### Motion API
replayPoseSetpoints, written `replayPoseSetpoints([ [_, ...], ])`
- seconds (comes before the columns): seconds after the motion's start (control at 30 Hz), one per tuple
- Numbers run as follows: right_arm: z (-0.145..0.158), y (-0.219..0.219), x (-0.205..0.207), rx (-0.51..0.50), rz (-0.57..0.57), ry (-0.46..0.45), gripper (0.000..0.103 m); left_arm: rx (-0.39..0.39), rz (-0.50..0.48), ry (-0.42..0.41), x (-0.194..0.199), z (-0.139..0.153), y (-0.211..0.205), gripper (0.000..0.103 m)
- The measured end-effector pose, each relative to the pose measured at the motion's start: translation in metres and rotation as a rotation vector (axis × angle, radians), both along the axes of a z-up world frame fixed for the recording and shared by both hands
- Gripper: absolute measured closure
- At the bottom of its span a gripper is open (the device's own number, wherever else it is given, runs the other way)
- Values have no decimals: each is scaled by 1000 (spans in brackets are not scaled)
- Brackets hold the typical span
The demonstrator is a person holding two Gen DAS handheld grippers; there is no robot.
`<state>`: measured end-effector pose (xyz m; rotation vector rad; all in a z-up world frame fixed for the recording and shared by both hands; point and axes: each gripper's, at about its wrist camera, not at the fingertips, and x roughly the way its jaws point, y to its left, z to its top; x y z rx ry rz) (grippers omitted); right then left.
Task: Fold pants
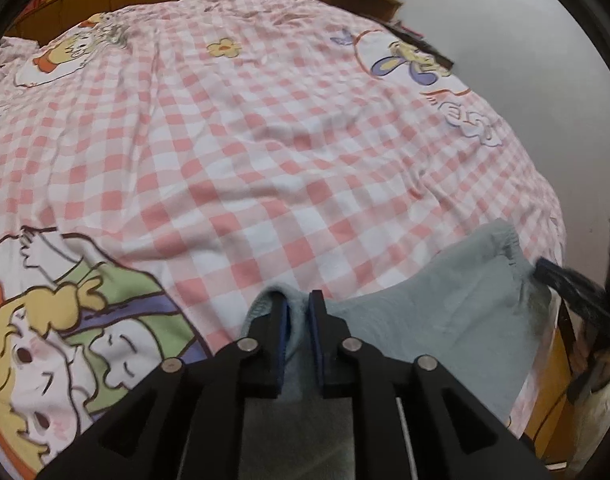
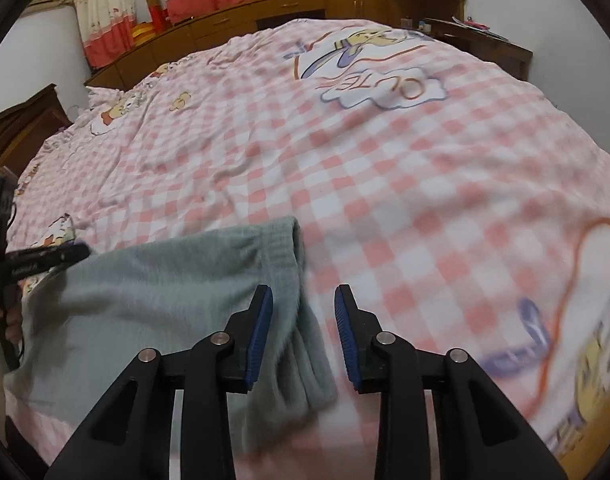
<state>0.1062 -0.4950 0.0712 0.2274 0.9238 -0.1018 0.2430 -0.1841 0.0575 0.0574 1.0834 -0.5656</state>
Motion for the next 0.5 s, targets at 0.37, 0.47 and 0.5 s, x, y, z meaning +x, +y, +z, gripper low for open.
replayPoseSetpoints([
  [0.37,-8,2,-57,170,-43,40,69,-50,48,-97,-49,36,7,45],
  [0.47,-10,2,-67,206,-66,26,69,-74,55,-79,-76,32,16,45],
  [0.5,-11,2,-69,214,-71,24,69,-83,57,-65,-86,29,20,45],
])
